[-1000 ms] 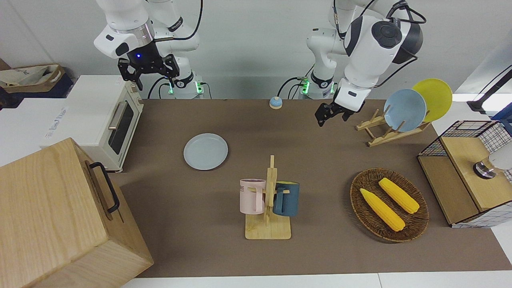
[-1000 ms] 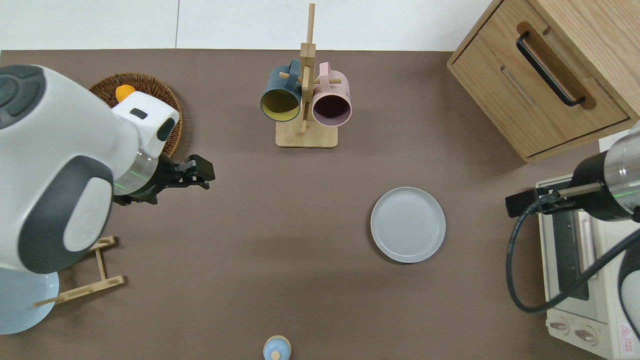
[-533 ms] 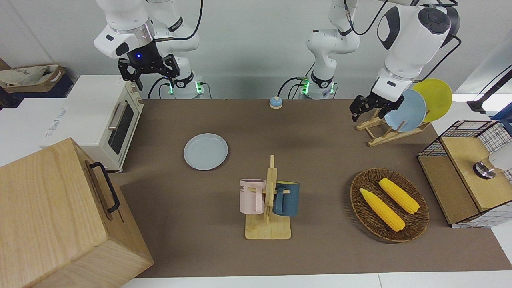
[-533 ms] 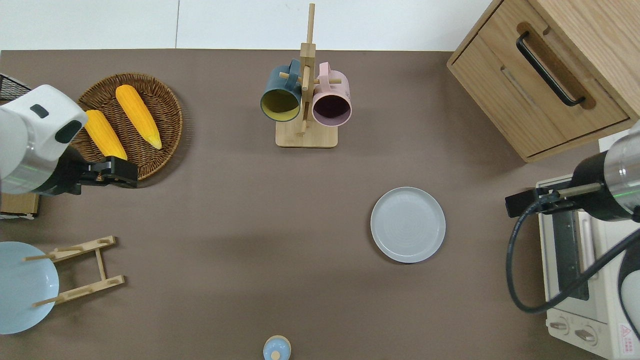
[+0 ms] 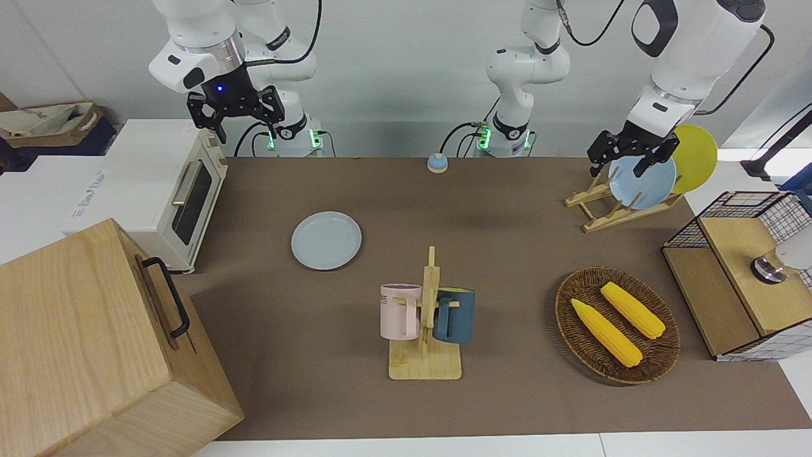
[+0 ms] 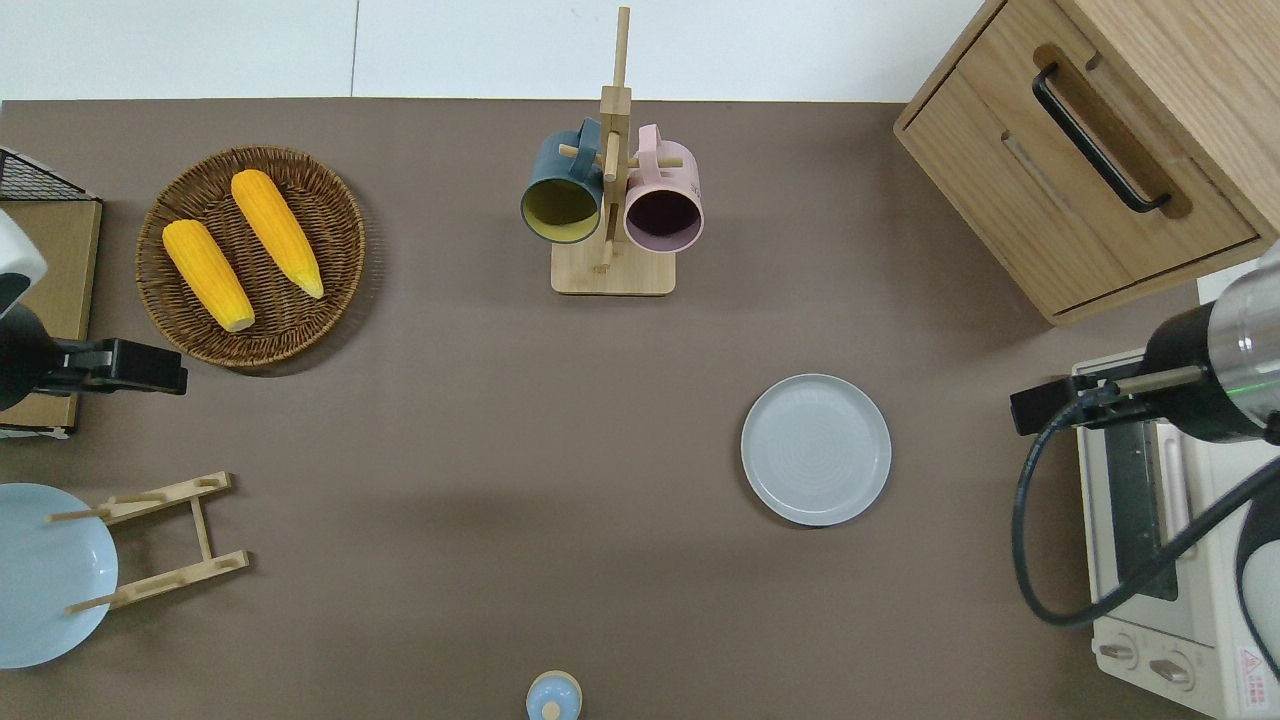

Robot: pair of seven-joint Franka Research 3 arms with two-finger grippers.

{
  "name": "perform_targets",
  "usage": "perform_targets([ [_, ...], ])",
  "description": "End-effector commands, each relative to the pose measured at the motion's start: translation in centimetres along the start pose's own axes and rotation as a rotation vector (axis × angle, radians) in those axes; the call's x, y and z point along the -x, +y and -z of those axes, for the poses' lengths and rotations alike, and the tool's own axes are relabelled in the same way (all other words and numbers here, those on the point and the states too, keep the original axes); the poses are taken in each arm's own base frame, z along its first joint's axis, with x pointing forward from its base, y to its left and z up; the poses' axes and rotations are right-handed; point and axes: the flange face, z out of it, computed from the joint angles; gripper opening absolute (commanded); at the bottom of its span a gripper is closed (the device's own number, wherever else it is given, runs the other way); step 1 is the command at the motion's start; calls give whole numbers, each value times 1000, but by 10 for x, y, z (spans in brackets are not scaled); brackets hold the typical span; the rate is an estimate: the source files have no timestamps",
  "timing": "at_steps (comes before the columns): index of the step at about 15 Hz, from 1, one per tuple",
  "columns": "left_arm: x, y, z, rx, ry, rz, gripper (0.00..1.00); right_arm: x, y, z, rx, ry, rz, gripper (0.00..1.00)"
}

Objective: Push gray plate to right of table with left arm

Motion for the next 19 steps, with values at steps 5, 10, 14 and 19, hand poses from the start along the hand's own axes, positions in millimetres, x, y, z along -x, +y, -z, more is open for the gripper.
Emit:
perform_targets([
  [5,32,15,-22,-4,-1,-44,1000,3,2,4,-10,-4,-7,983],
  [10,35,20,-35,-4,11,-34,1000,3,2,4,-10,-4,-7,983],
  [14,35,25,-38,-6,-3,6,1000,3,2,4,-10,-4,-6,983],
  [19,40,15,-35,0,-19,34,1000,3,2,4,-10,-4,-7,983],
])
